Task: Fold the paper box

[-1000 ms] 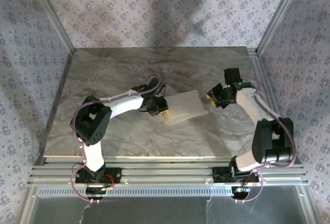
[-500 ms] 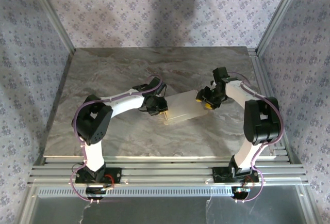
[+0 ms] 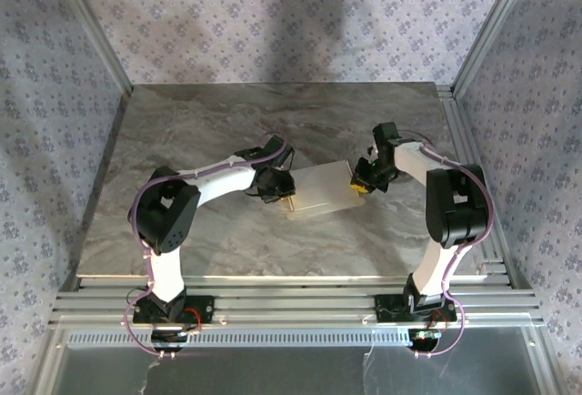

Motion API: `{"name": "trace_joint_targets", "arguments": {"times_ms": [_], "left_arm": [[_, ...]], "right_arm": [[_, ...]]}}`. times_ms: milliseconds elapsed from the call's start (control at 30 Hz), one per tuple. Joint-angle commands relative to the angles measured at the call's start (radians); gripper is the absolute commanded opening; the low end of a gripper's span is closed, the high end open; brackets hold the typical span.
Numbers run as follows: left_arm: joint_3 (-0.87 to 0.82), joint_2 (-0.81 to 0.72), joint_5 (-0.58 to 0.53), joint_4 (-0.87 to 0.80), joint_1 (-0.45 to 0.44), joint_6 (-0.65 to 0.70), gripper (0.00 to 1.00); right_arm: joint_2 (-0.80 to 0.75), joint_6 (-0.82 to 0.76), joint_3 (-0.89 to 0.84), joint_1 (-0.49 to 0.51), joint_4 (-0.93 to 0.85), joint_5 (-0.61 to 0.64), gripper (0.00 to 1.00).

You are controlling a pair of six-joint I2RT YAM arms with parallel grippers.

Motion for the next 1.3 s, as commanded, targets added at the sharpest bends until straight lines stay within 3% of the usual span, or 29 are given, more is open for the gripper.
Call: {"name": "trace_joint_targets", "arguments": {"times_ms": [0,167,233,400,700,967,1133,1267], "left_arm": [[0.014,0.015,-0.007,-0.038,0.001,0.02,0.16],[0.013,0.009,-0.001,-0.037,0.0,0.026,0.17],[0.014,-0.012,-0.019,-0.061,0.002,0.021,0.24],[0.003,-0.11,-0.053,-0.071,0.005,-0.006,0.3],[-0.007,-0.106,-0.032,-0.039,0.05,-0.012,0.31],[0.119,-0.044,-0.039,-0.072,0.158,0.135,0.33],[0.278,0.092,0.045,-0.119,0.159,0.294,0.28],[0.359,0.176,0.045,-0.173,0.151,0.362,0.28]], "right_arm": [[0.018,-0.001,-0.017,0.013,-0.042,0.037,0.1],[-0.001,0.011,-0.02,0.013,-0.062,0.028,0.08],[-0.021,0.02,-0.02,0.015,-0.068,0.025,0.09],[-0.06,0.051,-0.013,0.021,-0.086,0.015,0.1],[-0.056,0.063,0.0,0.042,-0.088,0.011,0.11],[-0.041,0.03,0.044,0.042,-0.116,0.022,0.16],[-0.032,0.021,0.088,0.041,-0.131,0.026,0.16],[-0.018,0.018,0.106,0.042,-0.137,0.027,0.17]]}}
